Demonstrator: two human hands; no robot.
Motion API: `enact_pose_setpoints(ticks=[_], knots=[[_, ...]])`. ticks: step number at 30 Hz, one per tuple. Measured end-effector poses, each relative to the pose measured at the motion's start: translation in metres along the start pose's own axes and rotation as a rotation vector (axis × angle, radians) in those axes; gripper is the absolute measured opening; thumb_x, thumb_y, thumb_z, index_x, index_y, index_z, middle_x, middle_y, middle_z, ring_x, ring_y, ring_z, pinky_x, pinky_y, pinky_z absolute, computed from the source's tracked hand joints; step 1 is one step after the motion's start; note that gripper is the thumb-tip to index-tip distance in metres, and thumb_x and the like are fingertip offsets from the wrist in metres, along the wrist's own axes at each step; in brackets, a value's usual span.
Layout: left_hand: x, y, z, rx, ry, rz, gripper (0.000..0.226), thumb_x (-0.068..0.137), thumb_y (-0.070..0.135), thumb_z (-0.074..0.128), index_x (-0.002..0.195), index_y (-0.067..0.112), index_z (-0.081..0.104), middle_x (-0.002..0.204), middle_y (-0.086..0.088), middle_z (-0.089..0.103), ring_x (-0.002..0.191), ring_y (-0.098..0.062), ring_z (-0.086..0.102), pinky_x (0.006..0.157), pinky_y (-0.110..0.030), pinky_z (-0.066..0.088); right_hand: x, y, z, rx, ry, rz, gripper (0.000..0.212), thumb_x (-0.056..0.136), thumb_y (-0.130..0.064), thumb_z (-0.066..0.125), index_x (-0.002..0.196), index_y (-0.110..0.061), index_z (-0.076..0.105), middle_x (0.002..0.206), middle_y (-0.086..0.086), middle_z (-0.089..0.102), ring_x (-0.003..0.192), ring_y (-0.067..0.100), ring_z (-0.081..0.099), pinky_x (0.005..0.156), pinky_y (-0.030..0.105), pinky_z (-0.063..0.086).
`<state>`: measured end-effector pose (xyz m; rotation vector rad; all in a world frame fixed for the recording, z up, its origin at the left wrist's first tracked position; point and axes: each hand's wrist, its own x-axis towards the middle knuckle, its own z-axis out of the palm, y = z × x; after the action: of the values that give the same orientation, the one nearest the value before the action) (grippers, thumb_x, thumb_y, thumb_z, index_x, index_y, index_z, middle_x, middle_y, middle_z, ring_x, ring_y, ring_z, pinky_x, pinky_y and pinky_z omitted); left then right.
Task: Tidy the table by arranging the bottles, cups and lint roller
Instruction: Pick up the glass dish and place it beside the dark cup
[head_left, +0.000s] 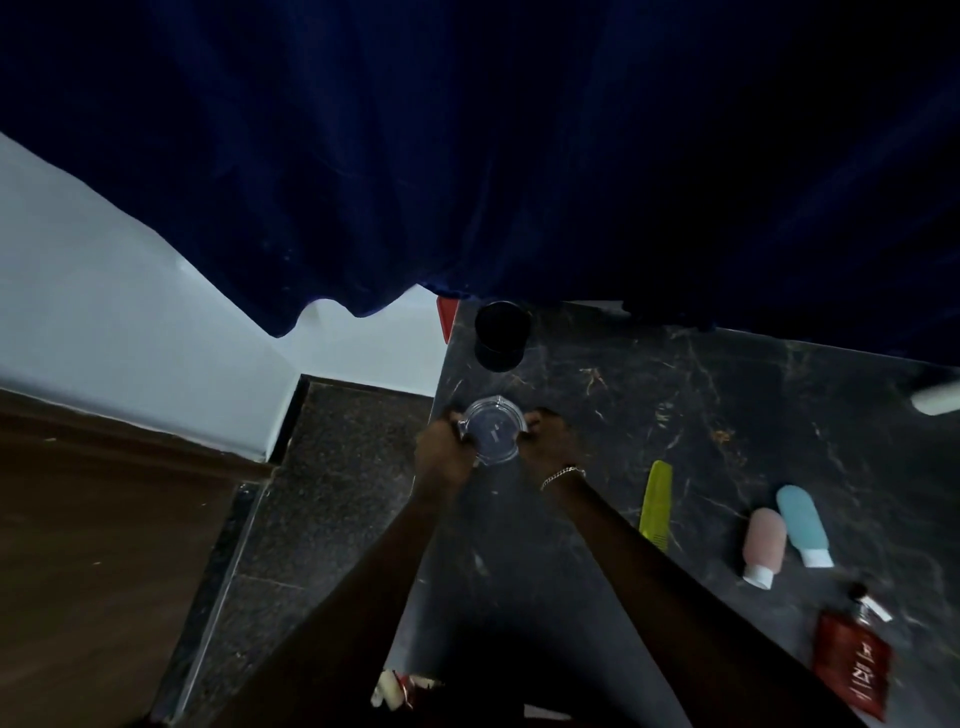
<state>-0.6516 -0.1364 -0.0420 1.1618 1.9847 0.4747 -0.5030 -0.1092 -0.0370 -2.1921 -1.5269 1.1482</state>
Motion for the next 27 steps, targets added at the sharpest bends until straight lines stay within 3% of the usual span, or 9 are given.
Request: enact_pose_setpoints(ticks=[16,23,27], knots=[[0.032,-0.012,-0.004,0.050,-0.060,0.041,0.027,0.090,0.012,0.073,0.115,0.001,0.072,0.112,-0.021,0.076,0.106,-0.038,0.072,0.094,-0.049,0.058,0.026,-0.005,0.023,-0.044,-0.034,-0.061,0.016,0.085,-0.019,0.066,0.094,-0.010,0.076,0.095,0.010,0.077,0.095,0.027,0.073,0.081,0.033,0.058],[0.032,-0.018,-0.002,0.038,-0.048,0.065,0.026,0.090,0.011,0.072,0.114,0.001,0.072,0.109,-0.020,0.077,0.103,-0.037,0.072,0.090,-0.042,0.058,0.026,-0.004,0.024,-0.050,-0.017,-0.078,0.024,0.084,-0.011,0.065,0.106,-0.011,0.076,0.108,0.012,0.076,0.102,0.029,0.071,0.089,0.036,0.057],[0.031,-0.020,-0.001,0.028,-0.054,0.045,0.026,0.092,0.009,0.070,0.116,0.000,0.071,0.110,-0.020,0.076,0.104,-0.038,0.072,0.088,-0.039,0.056,0.026,-0.002,0.026,-0.025,-0.042,-0.080,0.019,0.085,-0.009,0.063,0.100,-0.004,0.074,0.103,0.019,0.074,0.100,0.033,0.070,0.086,0.042,0.056]])
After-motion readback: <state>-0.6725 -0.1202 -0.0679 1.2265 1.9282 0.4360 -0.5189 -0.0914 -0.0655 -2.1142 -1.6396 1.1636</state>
